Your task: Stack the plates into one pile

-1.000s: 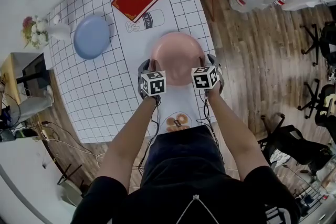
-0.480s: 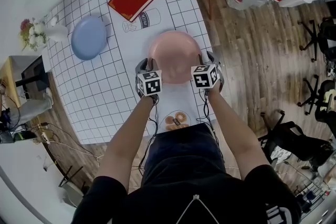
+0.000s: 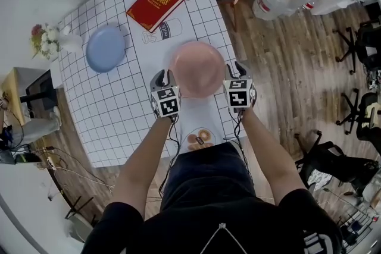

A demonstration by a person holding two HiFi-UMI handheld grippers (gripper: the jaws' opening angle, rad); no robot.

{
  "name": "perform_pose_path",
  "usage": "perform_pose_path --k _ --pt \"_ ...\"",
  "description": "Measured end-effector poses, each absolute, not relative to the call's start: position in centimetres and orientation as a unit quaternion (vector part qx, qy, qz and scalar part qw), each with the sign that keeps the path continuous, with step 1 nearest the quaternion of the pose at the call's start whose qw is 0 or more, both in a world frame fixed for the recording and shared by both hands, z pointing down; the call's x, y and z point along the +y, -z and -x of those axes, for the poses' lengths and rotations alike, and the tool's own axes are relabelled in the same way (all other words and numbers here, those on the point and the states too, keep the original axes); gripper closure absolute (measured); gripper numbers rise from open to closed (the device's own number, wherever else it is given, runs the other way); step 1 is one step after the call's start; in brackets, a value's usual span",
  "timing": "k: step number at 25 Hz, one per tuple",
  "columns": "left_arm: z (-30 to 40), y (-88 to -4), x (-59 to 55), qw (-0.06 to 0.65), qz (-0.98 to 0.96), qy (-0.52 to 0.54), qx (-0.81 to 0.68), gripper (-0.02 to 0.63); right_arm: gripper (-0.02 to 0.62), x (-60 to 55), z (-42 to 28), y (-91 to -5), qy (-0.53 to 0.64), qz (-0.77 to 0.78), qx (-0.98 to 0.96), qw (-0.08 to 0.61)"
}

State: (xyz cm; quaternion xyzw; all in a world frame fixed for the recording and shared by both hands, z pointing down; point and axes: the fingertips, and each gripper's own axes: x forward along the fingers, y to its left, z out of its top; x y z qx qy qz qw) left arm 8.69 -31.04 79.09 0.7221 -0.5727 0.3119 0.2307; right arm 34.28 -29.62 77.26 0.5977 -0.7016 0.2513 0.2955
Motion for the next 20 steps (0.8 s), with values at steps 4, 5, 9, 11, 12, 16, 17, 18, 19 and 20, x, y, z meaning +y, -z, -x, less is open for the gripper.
perform_pose_path --k 4,5,9,11,12,16,17,18,19,20 --pt "-8.5 -75.2 -31.0 0.217 -0.731 -0.275 -0.585 0.594 0.541 -29.3 -34.3 -74.0 -0.238 -0.604 -0.714 0.262" --pt "-8.6 -74.3 -31.0 0.215 -0.735 -0.266 -0.585 0.606 0.558 -29.2 -34.2 -73.2 -0.234 -0.605 -0.716 0.258" --pt "-8.9 -70.4 -31.0 0.210 -0.749 -0.229 -0.585 0.611 0.589 -29.0 -34.0 -70.0 -0.231 -0.607 -0.725 0.229" --pt "-8.9 -68.4 -30.8 0.210 -0.755 -0.209 -0.585 0.611 0.589 -28.6 -33.8 -68.5 -0.227 -0.606 -0.731 0.217" --pt "-8.9 -67.4 -30.6 0.210 -0.758 -0.198 -0.585 0.611 0.589 -28.2 -33.7 -67.9 -0.224 -0.605 -0.733 0.214" --pt "-9.1 -63.5 -29.7 0.209 -0.773 -0.160 -0.577 0.611 0.591 -27.3 -33.5 -64.9 -0.208 -0.606 -0.741 0.203" --pt "-9.3 -62.6 -29.5 0.209 -0.778 -0.153 -0.572 0.611 0.591 -27.2 -33.4 -64.1 -0.205 -0.605 -0.743 0.200" --pt "-9.5 -61.7 -29.3 0.209 -0.783 -0.145 -0.568 0.611 0.591 -27.1 -33.2 -63.2 -0.202 -0.604 -0.746 0.196" --pt "-9.6 -60.8 -29.1 0.207 -0.787 -0.138 -0.564 0.611 0.591 -26.9 -33.0 -62.3 -0.199 -0.603 -0.749 0.190" --pt "-9.8 -59.9 -28.9 0.204 -0.792 -0.132 -0.561 0.611 0.591 -26.8 -32.8 -61.4 -0.196 -0.601 -0.753 0.183"
